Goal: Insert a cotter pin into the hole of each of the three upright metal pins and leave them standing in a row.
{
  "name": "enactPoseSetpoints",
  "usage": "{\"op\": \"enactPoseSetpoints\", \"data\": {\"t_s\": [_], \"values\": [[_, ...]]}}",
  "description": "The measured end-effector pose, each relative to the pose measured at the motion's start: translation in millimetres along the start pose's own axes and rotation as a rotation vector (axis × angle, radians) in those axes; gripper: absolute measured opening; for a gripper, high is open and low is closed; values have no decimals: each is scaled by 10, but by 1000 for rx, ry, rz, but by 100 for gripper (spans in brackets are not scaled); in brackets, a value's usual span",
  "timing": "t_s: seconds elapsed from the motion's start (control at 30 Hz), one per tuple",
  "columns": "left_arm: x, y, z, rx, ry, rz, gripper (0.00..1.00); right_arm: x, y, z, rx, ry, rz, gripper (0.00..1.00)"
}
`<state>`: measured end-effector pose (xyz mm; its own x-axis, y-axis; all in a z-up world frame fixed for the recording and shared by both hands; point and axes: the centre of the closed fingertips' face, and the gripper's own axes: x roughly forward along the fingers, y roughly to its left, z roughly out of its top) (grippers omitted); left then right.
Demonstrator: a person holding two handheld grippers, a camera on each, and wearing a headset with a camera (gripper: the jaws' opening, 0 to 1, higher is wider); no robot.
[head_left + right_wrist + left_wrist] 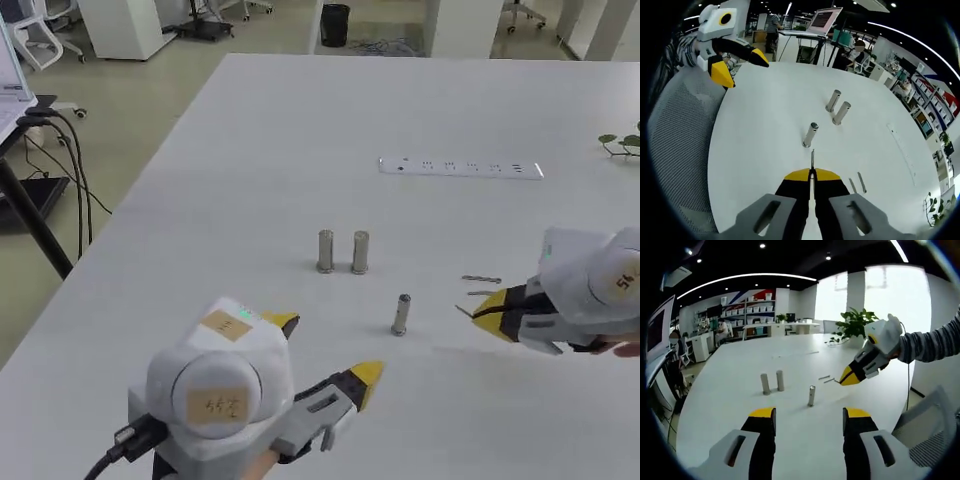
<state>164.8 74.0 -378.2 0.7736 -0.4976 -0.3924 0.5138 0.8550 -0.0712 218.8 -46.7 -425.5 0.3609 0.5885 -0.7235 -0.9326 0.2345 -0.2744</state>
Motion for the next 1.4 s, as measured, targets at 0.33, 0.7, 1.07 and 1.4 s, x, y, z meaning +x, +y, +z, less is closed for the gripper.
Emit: {"op": "enactPoseSetpoints", "data": {"t_s": [0.33, 0.7, 1.07, 1.4], "values": [[50, -204, 79, -7, 21, -94, 37, -70, 280, 397, -132, -101, 40, 0], [57, -382, 76, -48, 51, -177, 26, -127, 562, 697, -283, -170, 80, 0], [62, -463, 141, -169, 21, -231, 13, -184, 675, 857, -291, -217, 99, 0], [50, -450, 152, -216, 10, -234, 0, -207, 726, 919, -314, -230, 101, 0]]}}
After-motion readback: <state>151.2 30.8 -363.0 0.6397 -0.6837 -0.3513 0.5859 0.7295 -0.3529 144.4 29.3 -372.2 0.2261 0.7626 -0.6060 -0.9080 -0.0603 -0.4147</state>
